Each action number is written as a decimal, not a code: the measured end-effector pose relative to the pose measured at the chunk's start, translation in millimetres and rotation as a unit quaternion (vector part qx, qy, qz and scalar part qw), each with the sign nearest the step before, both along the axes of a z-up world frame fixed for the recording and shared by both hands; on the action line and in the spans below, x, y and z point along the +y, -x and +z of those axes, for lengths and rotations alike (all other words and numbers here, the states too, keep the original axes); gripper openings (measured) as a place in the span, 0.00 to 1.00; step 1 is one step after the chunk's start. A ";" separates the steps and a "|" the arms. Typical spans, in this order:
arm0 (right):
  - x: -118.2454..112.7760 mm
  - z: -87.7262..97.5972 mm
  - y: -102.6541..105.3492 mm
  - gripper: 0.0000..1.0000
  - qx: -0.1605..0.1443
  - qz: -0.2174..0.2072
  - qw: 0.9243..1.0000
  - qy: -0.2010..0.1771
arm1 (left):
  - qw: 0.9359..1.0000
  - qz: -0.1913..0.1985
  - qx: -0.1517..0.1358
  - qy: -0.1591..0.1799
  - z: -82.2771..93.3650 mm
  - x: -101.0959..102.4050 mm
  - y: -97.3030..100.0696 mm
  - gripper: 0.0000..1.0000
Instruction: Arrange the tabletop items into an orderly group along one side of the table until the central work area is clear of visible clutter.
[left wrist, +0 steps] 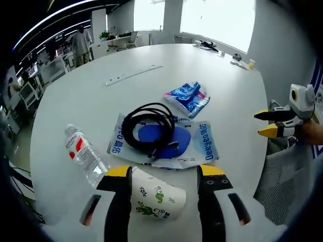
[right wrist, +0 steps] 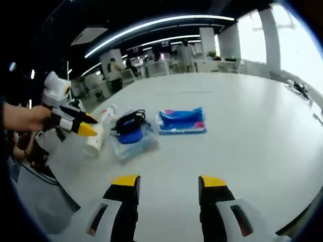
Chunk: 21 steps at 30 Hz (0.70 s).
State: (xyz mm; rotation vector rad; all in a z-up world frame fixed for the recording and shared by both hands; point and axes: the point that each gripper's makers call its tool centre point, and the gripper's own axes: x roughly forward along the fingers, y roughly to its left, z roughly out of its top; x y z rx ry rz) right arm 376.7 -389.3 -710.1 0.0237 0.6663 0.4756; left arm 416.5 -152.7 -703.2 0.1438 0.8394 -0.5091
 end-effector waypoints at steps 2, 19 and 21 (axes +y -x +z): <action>-1.0 -0.8 0.2 0.46 0.001 -0.001 1.000 0.002 | 1.000 0.002 -0.001 0.003 1.4 0.1 0.3 0.51; -5.5 -5.5 0.2 0.45 0.008 -0.009 1.000 0.003 | 0.998 -0.067 -0.012 -0.014 8.4 -31.7 -35.6 0.45; -5.7 -5.9 0.3 0.45 0.009 -0.010 1.000 0.004 | 0.997 -0.077 -0.008 -0.024 4.1 -34.1 -40.5 0.43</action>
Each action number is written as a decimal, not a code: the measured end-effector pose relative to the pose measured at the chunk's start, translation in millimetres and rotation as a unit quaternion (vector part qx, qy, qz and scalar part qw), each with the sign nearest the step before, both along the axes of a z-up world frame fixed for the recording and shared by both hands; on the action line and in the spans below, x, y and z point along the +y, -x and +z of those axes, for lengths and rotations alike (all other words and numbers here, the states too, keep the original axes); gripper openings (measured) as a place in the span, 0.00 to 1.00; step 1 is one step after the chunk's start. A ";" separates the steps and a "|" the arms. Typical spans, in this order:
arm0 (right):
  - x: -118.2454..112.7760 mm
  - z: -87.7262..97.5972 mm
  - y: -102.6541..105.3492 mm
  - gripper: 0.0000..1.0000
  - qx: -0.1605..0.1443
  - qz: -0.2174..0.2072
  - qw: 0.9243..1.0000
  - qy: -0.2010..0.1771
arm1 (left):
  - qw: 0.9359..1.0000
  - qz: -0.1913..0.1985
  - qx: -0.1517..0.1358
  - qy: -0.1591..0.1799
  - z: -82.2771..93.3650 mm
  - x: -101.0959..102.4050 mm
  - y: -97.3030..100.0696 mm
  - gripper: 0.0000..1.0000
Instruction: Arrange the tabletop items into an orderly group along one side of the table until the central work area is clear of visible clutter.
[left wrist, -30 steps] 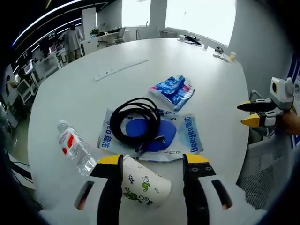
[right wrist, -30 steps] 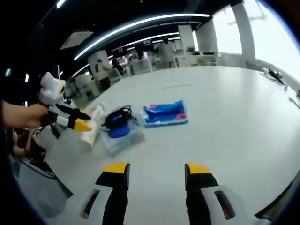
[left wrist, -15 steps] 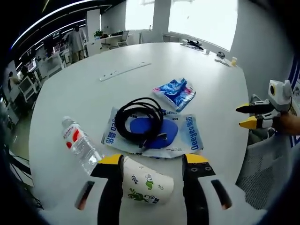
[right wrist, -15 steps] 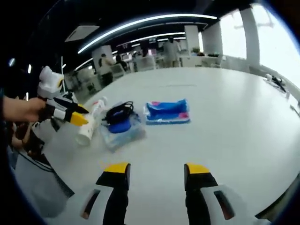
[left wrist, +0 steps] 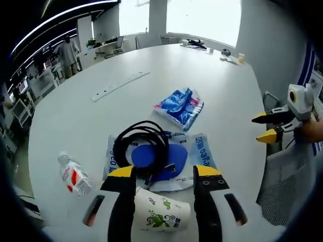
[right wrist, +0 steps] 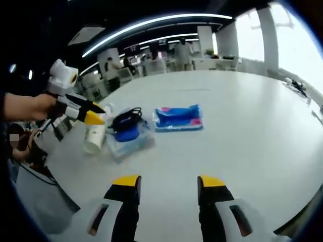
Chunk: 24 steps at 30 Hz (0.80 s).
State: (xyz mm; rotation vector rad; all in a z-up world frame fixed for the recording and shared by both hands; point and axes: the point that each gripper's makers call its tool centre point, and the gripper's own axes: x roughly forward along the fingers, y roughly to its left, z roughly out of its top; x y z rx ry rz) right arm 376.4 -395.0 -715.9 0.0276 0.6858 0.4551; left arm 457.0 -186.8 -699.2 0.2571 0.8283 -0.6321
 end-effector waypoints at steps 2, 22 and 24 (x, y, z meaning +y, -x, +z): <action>0.3 -0.8 0.1 0.44 0.001 0.001 1.000 0.001 | 1.000 -0.010 0.006 -0.002 -4.0 -4.7 -5.9 0.43; -0.2 -8.0 1.4 0.40 0.014 0.011 1.000 0.018 | 0.995 -0.029 0.086 -0.038 -54.9 -19.2 -25.3 0.29; 0.0 -9.1 1.8 0.39 0.016 0.013 1.000 0.020 | 0.995 -0.031 0.089 -0.039 -58.0 -20.6 -24.0 0.28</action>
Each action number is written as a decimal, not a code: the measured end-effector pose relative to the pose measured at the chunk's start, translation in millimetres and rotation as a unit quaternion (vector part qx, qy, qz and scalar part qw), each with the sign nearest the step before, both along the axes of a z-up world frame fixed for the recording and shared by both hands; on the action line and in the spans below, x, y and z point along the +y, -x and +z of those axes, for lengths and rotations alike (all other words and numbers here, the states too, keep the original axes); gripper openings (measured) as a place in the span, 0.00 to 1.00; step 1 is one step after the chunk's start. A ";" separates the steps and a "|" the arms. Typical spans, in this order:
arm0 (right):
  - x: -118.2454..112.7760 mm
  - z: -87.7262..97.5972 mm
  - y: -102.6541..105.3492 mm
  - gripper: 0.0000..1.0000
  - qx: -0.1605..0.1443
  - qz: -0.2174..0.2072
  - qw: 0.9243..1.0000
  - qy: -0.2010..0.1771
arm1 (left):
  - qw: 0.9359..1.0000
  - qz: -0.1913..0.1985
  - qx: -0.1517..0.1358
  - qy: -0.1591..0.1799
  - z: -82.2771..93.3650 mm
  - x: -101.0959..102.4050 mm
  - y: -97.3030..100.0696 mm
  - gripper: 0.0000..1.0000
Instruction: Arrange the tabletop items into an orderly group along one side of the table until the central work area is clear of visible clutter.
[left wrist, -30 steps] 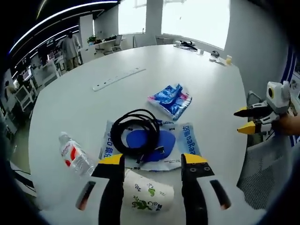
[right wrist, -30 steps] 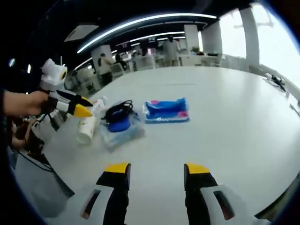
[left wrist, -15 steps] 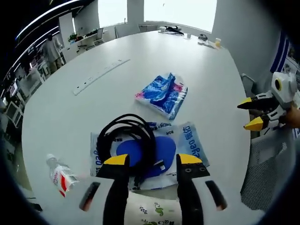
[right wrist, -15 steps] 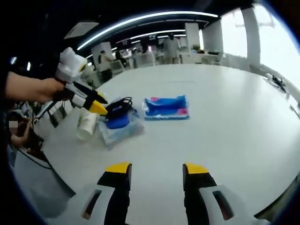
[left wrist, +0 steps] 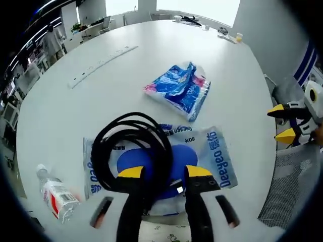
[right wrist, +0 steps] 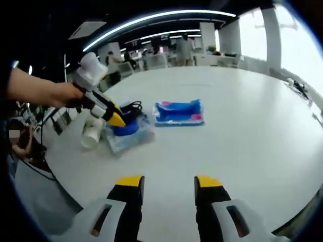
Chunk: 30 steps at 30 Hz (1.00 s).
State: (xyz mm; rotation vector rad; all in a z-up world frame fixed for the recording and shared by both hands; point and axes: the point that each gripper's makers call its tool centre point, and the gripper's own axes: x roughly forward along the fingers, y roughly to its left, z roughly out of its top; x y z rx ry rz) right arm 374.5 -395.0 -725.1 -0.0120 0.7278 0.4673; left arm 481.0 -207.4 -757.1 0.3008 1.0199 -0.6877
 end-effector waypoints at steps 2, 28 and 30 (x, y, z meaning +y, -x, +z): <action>0.2 0.0 0.1 0.39 0.000 0.001 1.000 0.001 | 1.000 -0.006 -0.003 -0.011 -2.4 1.4 -0.8 0.27; 2.5 -1.7 2.1 0.36 0.003 0.013 1.000 0.013 | 0.990 -0.027 -0.129 0.042 68.7 -17.7 -4.2 0.02; 2.6 -1.4 1.9 0.36 0.002 0.013 1.000 0.013 | 0.989 -0.020 -0.136 0.056 76.3 -19.5 0.8 0.02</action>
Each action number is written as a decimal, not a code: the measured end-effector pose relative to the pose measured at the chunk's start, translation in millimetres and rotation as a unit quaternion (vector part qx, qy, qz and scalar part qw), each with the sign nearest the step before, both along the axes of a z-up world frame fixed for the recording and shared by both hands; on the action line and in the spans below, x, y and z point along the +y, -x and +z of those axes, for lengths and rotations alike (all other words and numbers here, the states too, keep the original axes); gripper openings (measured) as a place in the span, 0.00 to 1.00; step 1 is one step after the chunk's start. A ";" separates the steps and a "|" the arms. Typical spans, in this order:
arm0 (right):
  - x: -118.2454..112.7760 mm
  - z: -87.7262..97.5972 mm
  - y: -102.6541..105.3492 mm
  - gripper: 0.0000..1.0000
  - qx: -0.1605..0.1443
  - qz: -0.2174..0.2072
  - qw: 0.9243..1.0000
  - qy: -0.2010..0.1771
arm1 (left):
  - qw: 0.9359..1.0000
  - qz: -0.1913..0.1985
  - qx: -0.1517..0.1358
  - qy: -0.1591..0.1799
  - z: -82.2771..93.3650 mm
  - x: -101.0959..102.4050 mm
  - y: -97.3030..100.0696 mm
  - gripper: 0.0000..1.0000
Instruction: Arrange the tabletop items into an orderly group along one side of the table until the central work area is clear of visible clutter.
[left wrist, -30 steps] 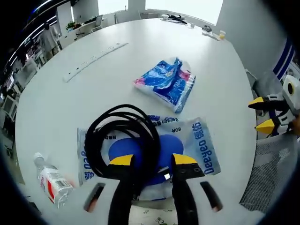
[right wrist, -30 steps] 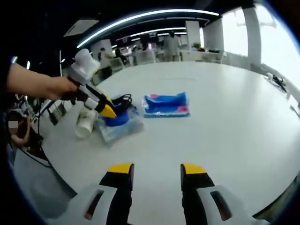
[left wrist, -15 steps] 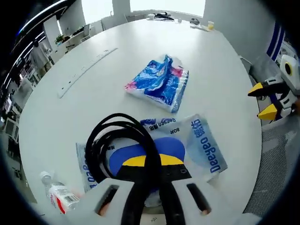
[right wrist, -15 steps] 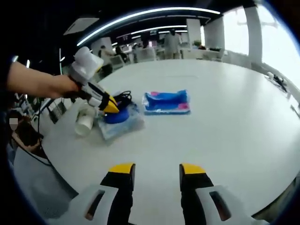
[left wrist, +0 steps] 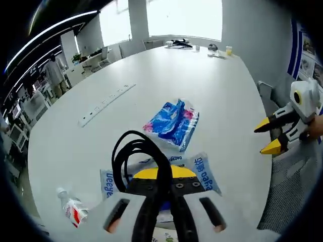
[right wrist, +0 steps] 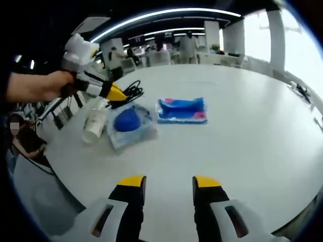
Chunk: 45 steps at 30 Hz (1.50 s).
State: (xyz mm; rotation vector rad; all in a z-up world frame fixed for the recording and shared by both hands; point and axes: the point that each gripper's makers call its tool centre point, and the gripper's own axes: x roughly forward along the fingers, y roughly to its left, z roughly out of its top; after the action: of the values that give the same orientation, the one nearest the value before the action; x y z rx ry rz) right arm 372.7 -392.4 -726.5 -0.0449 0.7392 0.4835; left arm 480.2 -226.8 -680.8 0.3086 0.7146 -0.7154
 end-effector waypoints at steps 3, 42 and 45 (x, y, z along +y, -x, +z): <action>-1.1 0.2 -0.1 0.36 0.002 -0.005 1.000 -0.006 | 1.000 0.003 -0.012 0.004 8.1 -1.0 10.0 0.02; 116.4 112.0 -7.7 0.11 0.161 -0.019 0.928 -0.334 | 0.982 -0.101 -0.153 -0.043 68.0 -67.3 139.8 0.03; 116.1 116.1 -4.3 0.03 0.159 -0.004 0.929 -0.335 | 0.987 -0.082 -0.139 -0.019 69.3 -68.6 142.7 0.05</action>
State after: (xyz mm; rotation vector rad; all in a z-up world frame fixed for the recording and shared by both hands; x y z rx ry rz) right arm 377.0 -276.4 -610.4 0.6921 0.8555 0.7244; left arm 337.4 -295.5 -611.5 0.4969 0.4416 -0.7972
